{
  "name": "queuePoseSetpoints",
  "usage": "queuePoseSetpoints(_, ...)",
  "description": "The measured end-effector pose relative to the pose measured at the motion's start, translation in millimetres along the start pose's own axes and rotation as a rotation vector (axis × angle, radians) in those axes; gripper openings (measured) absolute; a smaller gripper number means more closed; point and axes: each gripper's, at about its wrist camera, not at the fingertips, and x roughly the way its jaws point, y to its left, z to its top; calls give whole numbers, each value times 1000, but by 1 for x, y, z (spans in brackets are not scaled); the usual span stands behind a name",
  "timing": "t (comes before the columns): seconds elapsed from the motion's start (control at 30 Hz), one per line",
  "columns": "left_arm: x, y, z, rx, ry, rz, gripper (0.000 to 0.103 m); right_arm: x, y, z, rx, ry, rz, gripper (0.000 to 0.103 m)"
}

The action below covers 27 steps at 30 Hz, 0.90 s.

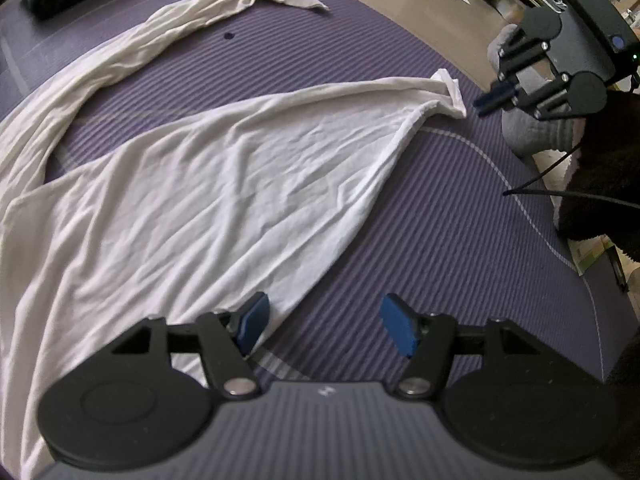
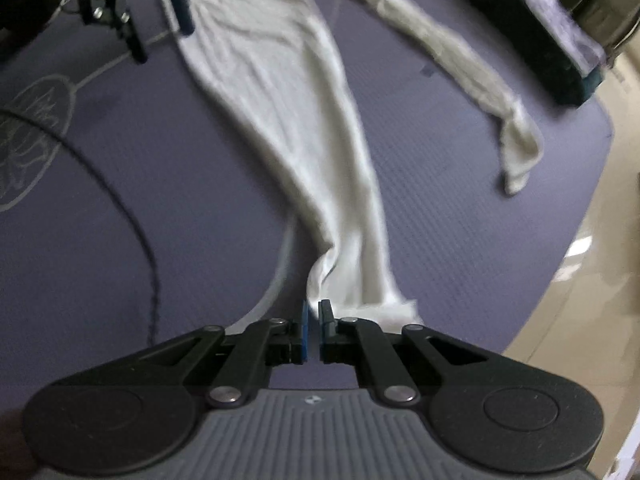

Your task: Fold clothes

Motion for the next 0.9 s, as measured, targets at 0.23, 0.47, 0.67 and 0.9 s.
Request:
queuePoseSetpoints(0.23,1,-2,-1,2,1,-2,69,-10,-34,-2,196,-50,-98,27)
queuePoseSetpoints(0.47,3,-4,-1,12,2,-4,73,1,-67,-3,456,-55,-106,27)
queuePoseSetpoints(0.67,3,-6,-2,17,1,-3,73,16,-67,-1,469,-4,-93,4)
queuePoseSetpoints(0.9,4,-6,0,27,6,0,73,13,-60,-11,503,137,-36,6)
